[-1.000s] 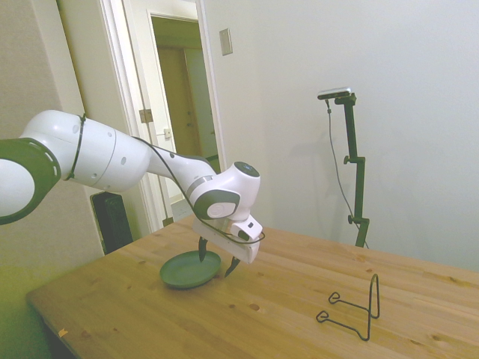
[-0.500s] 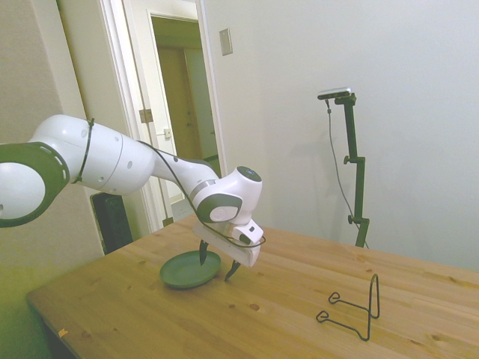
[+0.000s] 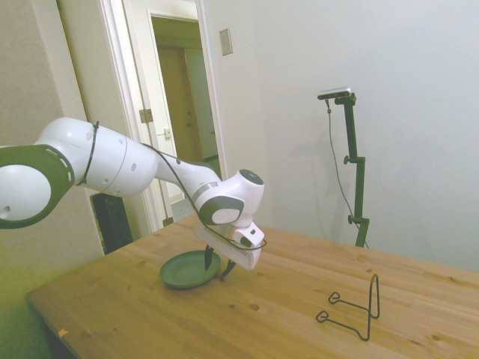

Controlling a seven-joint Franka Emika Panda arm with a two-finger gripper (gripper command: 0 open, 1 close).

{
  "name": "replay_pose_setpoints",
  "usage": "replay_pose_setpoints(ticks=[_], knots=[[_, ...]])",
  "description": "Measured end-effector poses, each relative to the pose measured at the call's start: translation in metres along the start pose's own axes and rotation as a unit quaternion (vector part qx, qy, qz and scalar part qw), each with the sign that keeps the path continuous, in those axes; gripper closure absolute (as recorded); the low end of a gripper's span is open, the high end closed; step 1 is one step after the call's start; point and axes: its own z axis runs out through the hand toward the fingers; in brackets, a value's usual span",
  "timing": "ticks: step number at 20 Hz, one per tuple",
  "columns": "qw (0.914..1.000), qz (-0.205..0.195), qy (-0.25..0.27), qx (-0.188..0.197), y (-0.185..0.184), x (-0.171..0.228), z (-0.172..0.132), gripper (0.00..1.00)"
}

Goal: Load the plate

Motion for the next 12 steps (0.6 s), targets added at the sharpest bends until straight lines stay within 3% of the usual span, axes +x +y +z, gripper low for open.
replay_pose_setpoints(ticks=[12], knots=[[1.0000,0.007,-0.005,-0.003,0.0055,0.0046,0.0054,1.00]])
